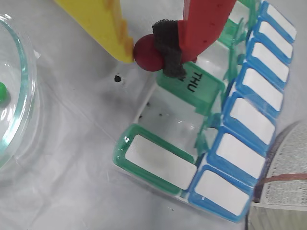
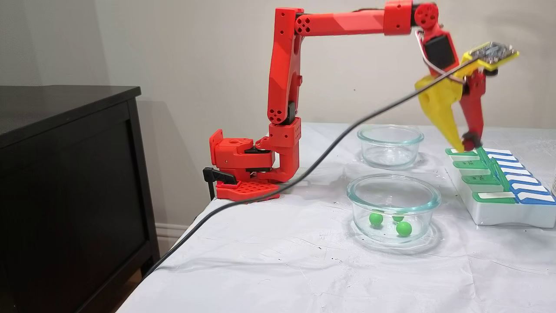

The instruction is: Sort medicines into box.

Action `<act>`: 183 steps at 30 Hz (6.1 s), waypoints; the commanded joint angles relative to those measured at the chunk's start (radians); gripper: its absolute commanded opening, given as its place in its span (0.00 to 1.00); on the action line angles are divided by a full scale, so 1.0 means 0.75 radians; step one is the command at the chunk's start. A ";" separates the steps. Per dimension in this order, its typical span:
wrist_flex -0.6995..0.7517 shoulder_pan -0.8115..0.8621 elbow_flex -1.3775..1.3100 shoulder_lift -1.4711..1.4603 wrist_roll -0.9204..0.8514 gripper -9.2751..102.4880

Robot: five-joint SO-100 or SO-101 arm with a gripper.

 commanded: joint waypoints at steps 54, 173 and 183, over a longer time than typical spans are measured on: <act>-0.196 -0.035 -0.301 -0.272 0.047 0.08; 0.108 0.393 0.327 0.143 -0.329 0.26; 0.061 0.387 0.376 0.178 -0.323 0.26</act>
